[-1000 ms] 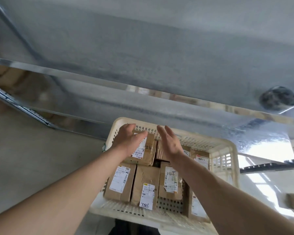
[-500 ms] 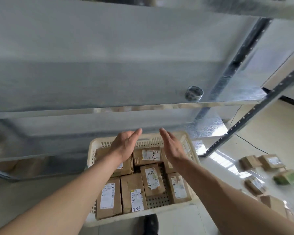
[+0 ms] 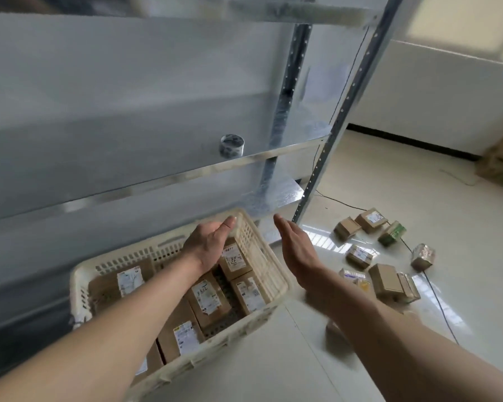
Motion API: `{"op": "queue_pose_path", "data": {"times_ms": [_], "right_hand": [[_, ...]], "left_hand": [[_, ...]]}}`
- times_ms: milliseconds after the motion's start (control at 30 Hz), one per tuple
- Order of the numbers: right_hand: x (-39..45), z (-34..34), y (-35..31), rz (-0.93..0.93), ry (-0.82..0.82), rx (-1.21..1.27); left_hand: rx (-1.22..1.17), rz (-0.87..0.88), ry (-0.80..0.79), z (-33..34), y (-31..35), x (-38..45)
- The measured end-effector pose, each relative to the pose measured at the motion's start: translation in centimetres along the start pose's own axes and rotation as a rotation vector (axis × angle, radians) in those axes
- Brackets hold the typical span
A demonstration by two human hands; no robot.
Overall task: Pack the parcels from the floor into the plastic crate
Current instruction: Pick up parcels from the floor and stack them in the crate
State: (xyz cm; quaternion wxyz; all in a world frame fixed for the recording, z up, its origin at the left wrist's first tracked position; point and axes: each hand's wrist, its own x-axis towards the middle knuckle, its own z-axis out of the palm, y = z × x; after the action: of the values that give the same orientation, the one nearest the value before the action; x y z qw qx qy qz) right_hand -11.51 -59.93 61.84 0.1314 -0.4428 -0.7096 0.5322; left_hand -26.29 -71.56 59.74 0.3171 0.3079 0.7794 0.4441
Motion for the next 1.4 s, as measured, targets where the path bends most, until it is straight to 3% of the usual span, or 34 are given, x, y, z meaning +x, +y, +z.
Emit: {"op": "queue_pose_path", "data": {"times_ms": [800,1400], "right_hand": [[-1.5,-36.2,16.6,0.098,0.301,0.176],[-0.4,-52.6,23.6,0.206,0.568,0.305]], "left_hand": [[0.106,0.153,-0.218,34.6,20.0,1.9],[0.078,0.239,-0.489,52.0,27.8,7.2]]}}
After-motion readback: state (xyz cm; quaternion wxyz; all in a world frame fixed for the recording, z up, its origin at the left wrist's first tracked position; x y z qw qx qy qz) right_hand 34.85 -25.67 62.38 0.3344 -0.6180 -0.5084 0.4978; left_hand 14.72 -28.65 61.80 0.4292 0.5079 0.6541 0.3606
